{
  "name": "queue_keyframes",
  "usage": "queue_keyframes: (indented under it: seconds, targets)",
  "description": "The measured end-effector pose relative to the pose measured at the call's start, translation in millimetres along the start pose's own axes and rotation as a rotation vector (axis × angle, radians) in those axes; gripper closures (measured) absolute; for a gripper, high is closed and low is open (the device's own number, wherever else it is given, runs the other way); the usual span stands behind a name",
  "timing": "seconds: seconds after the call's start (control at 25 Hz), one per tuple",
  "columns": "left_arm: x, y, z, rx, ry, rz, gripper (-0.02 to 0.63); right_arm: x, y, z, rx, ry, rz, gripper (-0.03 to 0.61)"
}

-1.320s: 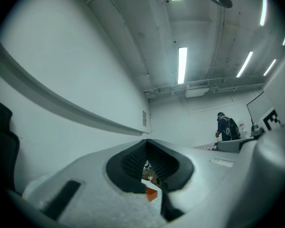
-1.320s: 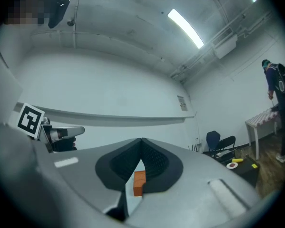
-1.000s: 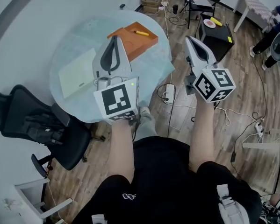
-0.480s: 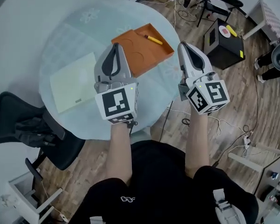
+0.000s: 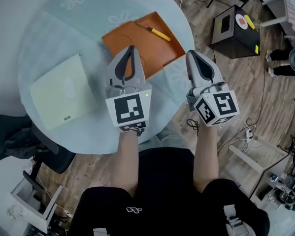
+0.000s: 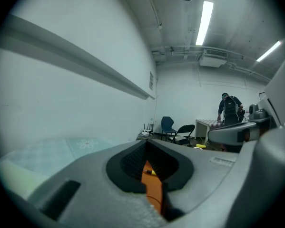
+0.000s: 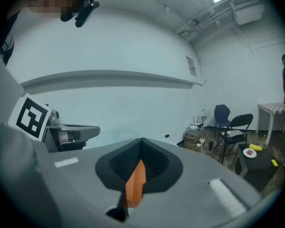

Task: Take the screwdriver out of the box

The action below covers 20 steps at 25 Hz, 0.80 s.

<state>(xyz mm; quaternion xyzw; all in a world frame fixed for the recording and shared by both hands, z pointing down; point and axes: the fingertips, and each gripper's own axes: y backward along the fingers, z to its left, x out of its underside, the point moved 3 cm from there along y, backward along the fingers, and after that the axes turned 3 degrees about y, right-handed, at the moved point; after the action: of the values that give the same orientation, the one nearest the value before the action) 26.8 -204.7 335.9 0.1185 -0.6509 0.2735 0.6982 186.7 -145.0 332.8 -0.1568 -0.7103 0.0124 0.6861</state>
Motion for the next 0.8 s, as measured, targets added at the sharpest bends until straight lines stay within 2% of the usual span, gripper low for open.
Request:
queue_keyframes:
  seconds: [0.2, 0.36, 0.52, 0.68, 0.8]
  targets:
    - [37.3, -16.8, -14.7, -0.026, 0.039, 0.066, 0.611, 36.8, -12.9, -22.1, -0.060, -0.005, 0.089, 0.568]
    - [44.5, -20.3, -8.6, -0.064, 0.055, 0.088, 0.611, 34.0, -37.6, -28.4, -0.116, 0.010, 0.102, 0.568]
    - [54.0, -23.6, -7.5, -0.088, 0.078, 0.100, 0.611, 38.9, -72.9, -31.1, -0.192, 0.137, 0.184, 0.568]
    - [60.9, -15.1, 25.7, -0.147, 0.097, 0.110, 0.611, 57.9, -114.1, -14.6, -0.277, 0.267, 0.306, 0.566]
    - [62.1, -7.9, 47.1, -0.192, 0.111, 0.111, 0.611, 71.8, -141.3, -8.8, -0.325, 0.301, 0.398, 0.515]
